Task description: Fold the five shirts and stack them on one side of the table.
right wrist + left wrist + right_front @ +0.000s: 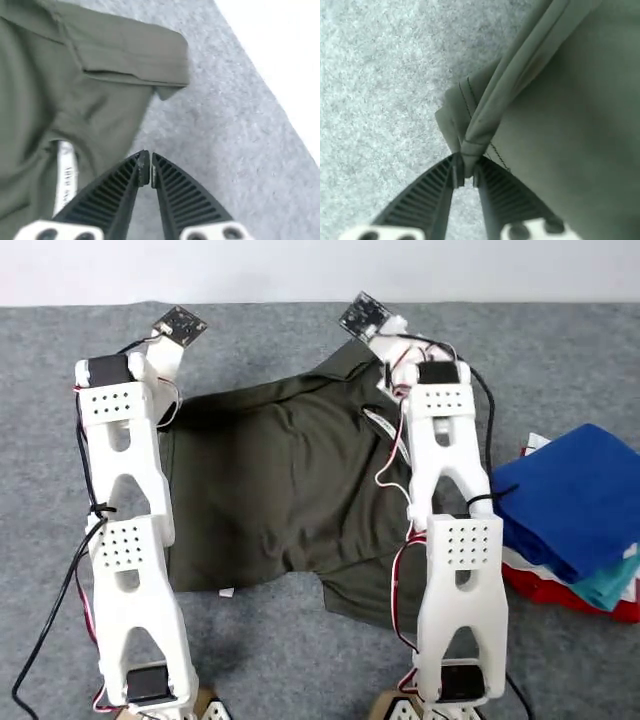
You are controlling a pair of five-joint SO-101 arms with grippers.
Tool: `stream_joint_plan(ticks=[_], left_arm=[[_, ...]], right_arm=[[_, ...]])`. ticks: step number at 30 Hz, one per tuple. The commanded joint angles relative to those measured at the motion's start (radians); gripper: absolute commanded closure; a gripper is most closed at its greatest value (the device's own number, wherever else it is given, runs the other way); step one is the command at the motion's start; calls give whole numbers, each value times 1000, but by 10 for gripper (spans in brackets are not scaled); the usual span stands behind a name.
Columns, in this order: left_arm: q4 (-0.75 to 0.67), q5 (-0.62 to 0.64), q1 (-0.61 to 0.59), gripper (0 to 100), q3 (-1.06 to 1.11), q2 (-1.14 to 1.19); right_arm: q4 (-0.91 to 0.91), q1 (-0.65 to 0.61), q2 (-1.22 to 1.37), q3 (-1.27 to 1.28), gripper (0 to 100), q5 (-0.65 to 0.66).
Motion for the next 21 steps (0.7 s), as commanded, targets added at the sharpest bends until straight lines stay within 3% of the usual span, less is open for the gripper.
stream_joint_plan(ticks=[1,8,17,21], left_arm=[[9,23,8,995,-35,-11],[5,23,8,995,-36,-11],[5,21,8,995,-36,-11],[8,21,8,995,-36,-11]], right_arm=[[136,-44,-27,-130,983,-86],[171,-124,42,-143,790,-190],[-41,-99,232,-143,793,-189],[-70,-71,225,-144,947,-138]])
